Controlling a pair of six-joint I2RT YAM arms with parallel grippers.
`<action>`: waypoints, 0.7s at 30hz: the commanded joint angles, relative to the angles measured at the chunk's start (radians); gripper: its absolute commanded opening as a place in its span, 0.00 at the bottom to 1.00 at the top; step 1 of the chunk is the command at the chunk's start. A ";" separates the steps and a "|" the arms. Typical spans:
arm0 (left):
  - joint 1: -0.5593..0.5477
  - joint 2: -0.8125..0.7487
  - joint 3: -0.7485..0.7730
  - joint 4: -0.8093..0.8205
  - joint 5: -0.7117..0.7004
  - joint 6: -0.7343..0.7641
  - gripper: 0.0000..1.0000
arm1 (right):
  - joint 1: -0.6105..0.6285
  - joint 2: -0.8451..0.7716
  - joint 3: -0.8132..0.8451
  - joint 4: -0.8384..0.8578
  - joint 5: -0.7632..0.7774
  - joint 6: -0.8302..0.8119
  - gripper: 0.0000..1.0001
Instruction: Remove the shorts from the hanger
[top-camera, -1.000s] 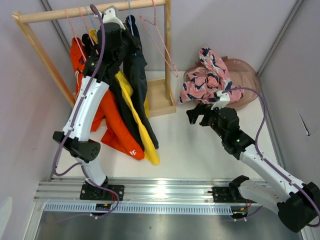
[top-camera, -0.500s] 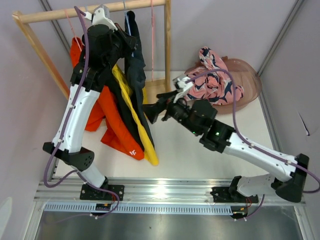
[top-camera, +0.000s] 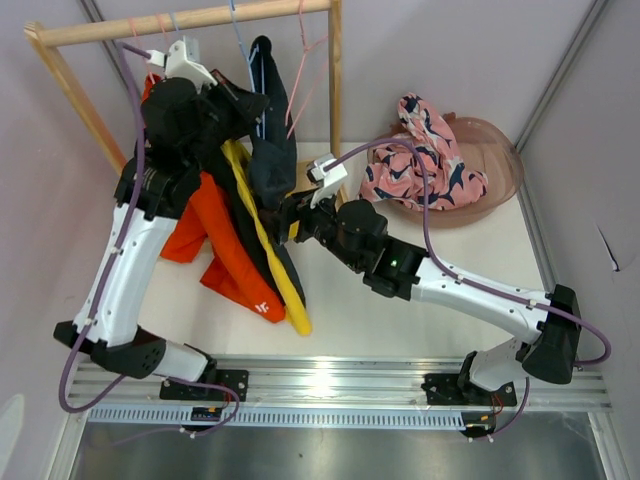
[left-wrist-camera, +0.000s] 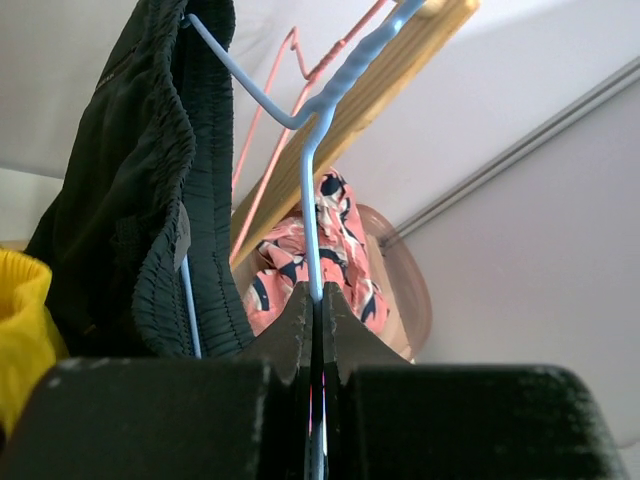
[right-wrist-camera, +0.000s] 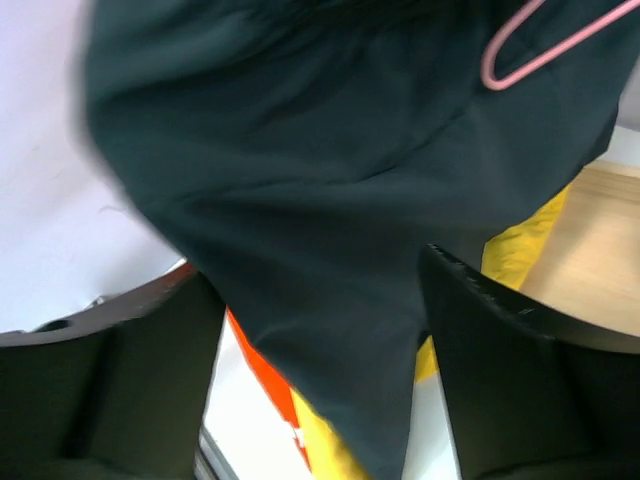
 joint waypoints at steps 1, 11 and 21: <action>-0.008 -0.099 -0.038 0.111 0.032 -0.035 0.00 | 0.006 -0.001 0.040 0.074 0.058 -0.016 0.72; -0.006 -0.157 -0.136 0.161 0.032 -0.056 0.00 | 0.078 -0.019 -0.019 0.071 0.077 -0.006 0.00; 0.018 -0.029 0.086 0.106 -0.084 0.059 0.00 | 0.371 -0.162 -0.240 0.001 0.306 0.026 0.00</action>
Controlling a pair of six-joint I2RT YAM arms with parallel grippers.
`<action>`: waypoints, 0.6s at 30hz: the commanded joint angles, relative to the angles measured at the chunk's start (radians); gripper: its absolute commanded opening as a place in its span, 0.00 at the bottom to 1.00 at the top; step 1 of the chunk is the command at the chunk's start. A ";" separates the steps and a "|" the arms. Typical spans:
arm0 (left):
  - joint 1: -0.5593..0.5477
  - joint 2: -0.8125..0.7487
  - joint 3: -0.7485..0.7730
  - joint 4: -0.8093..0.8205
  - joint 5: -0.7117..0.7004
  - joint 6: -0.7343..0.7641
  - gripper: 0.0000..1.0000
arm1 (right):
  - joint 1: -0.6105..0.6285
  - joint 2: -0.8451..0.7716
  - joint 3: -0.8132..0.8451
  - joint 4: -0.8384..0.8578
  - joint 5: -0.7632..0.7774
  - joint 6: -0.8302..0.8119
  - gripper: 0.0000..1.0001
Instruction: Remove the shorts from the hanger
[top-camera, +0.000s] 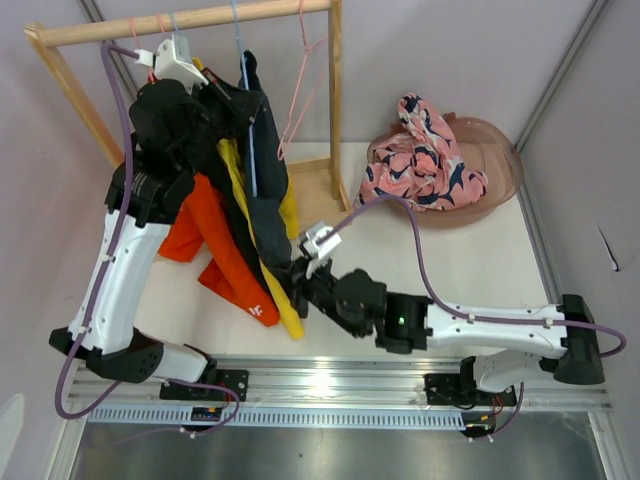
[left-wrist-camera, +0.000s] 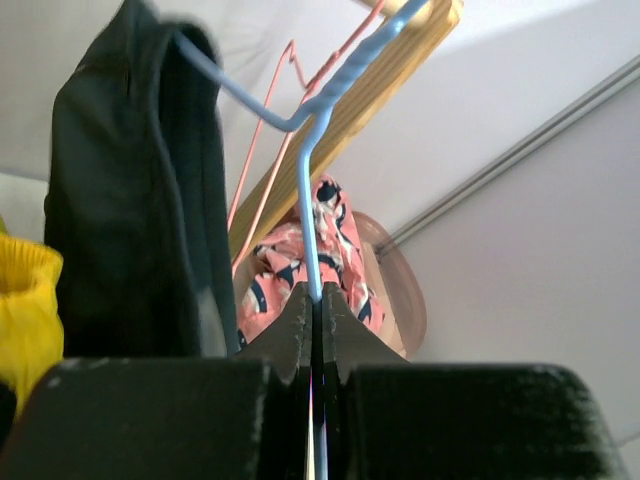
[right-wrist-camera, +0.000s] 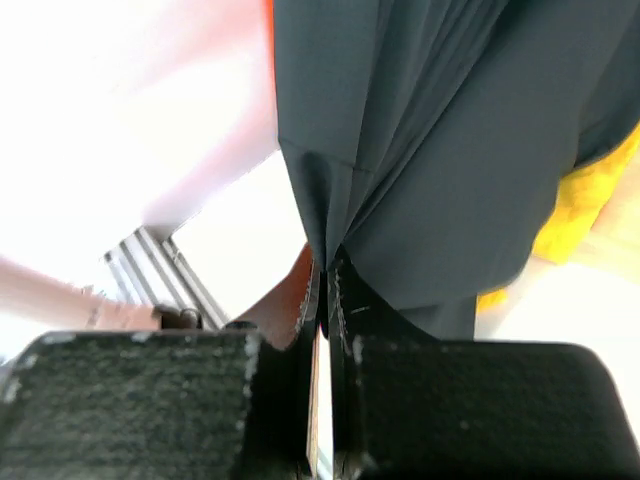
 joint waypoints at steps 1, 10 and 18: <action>0.025 0.045 0.160 0.095 -0.059 0.057 0.00 | 0.122 -0.097 -0.091 -0.046 0.136 0.038 0.00; 0.031 0.069 0.156 0.082 0.031 0.003 0.00 | 0.177 -0.097 -0.185 -0.034 0.226 0.113 0.00; -0.097 -0.203 -0.199 0.038 0.102 -0.093 0.00 | -0.068 -0.016 0.021 -0.013 0.137 -0.054 0.00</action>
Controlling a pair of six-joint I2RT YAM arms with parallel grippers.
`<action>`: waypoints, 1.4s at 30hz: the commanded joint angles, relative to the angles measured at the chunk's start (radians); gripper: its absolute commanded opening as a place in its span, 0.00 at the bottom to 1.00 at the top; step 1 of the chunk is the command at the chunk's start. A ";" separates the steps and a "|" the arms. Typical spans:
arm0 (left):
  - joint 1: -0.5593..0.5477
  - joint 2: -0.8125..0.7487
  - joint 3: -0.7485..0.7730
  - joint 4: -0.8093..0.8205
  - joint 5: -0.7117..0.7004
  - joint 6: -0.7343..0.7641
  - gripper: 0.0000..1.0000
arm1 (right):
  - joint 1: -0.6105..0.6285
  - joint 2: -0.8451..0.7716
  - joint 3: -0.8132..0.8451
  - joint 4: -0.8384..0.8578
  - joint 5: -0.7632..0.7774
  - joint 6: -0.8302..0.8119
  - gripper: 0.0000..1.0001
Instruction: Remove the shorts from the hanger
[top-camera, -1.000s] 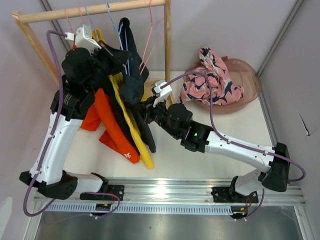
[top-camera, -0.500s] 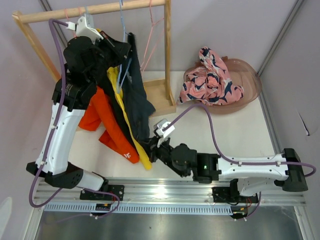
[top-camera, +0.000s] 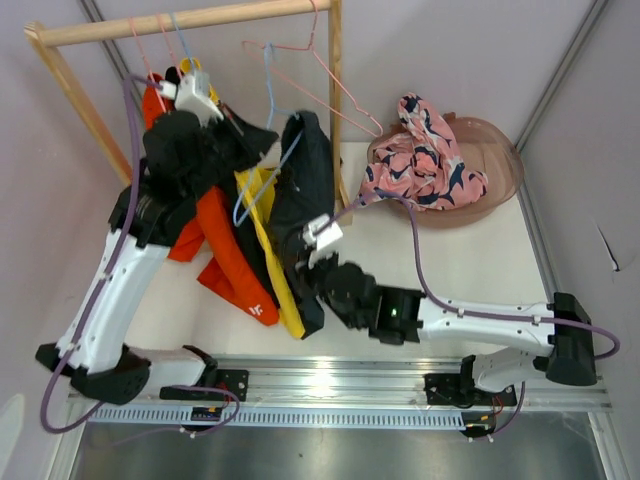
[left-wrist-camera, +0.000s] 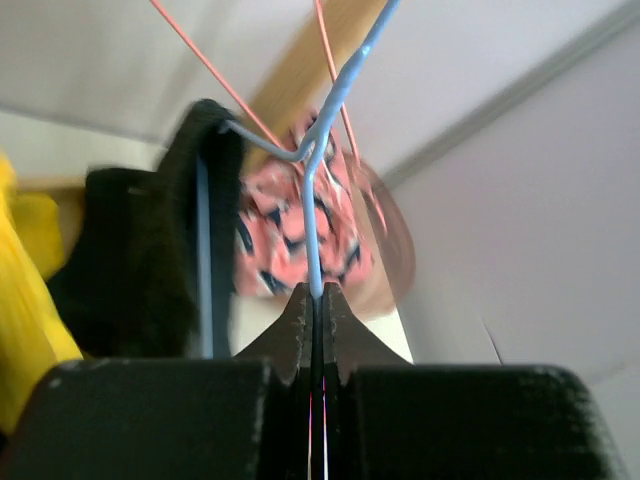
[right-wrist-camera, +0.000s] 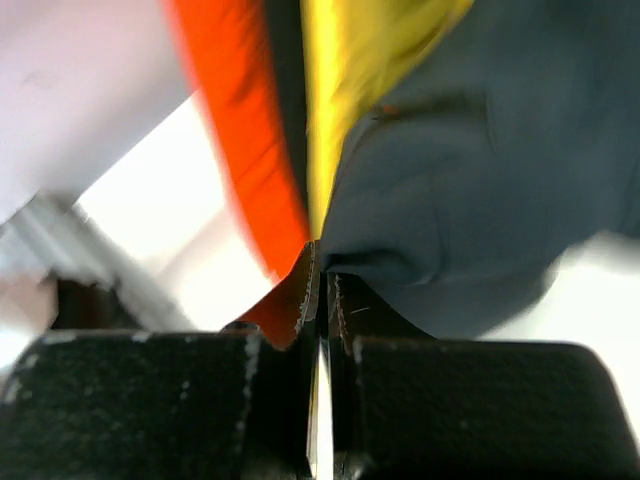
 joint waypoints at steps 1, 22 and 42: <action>-0.098 -0.198 -0.129 0.059 0.000 -0.062 0.00 | -0.157 0.007 0.184 0.047 -0.087 -0.105 0.00; -0.164 -0.602 -0.462 -0.029 -0.099 -0.024 0.00 | -0.786 0.174 0.925 0.009 -0.164 -0.351 0.00; -0.163 -0.551 -0.477 0.007 -0.151 0.092 0.00 | -1.288 0.581 1.050 0.122 -0.372 -0.110 0.00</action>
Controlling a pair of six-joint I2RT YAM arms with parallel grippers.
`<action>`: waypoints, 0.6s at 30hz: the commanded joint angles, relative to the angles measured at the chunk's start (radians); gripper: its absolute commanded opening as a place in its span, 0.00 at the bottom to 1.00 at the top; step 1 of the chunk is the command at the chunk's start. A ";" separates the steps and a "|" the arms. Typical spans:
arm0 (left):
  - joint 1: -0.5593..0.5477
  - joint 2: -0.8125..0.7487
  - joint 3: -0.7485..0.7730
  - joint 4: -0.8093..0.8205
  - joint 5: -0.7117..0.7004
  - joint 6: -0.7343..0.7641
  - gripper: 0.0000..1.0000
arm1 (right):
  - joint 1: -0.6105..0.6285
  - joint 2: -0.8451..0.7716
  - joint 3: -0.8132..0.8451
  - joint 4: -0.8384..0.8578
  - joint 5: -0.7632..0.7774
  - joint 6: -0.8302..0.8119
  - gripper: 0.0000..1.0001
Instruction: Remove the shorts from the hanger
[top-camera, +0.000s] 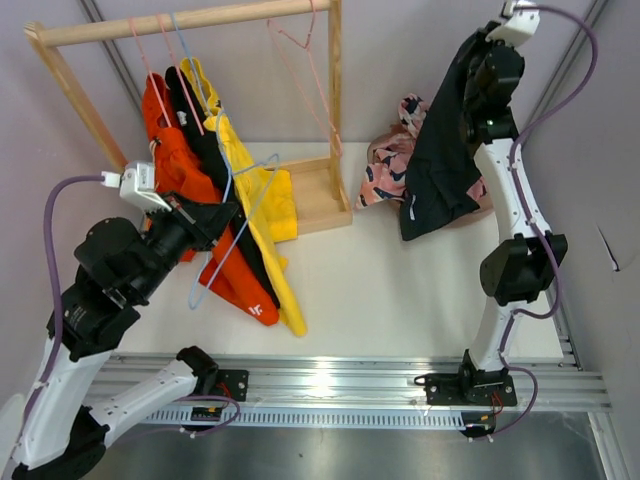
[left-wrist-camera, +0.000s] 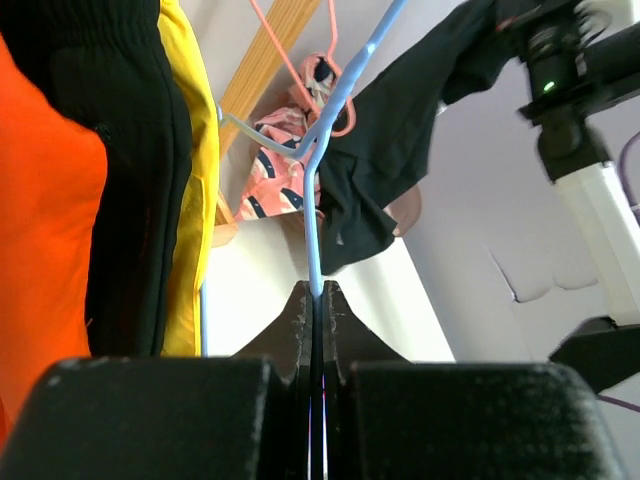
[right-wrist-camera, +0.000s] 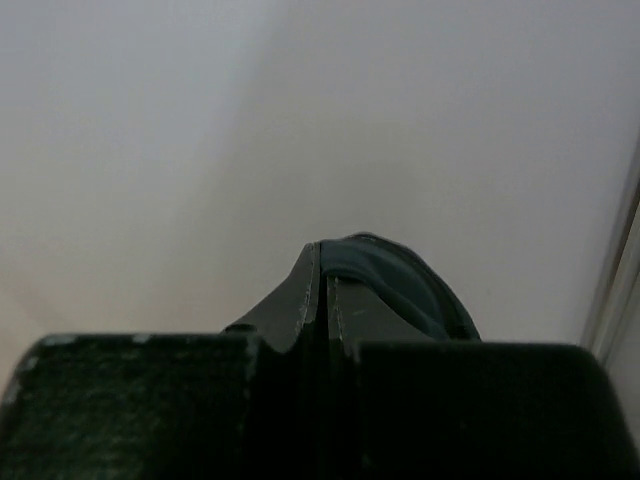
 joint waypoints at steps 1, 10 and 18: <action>-0.004 0.048 0.023 0.077 -0.023 0.052 0.00 | -0.027 -0.033 -0.192 0.144 -0.040 0.071 0.00; 0.001 0.312 0.257 0.185 -0.082 0.202 0.00 | -0.047 -0.136 -0.690 -0.062 -0.088 0.424 0.99; 0.117 0.643 0.630 0.185 -0.042 0.250 0.00 | 0.074 -0.370 -1.129 0.020 -0.143 0.455 0.99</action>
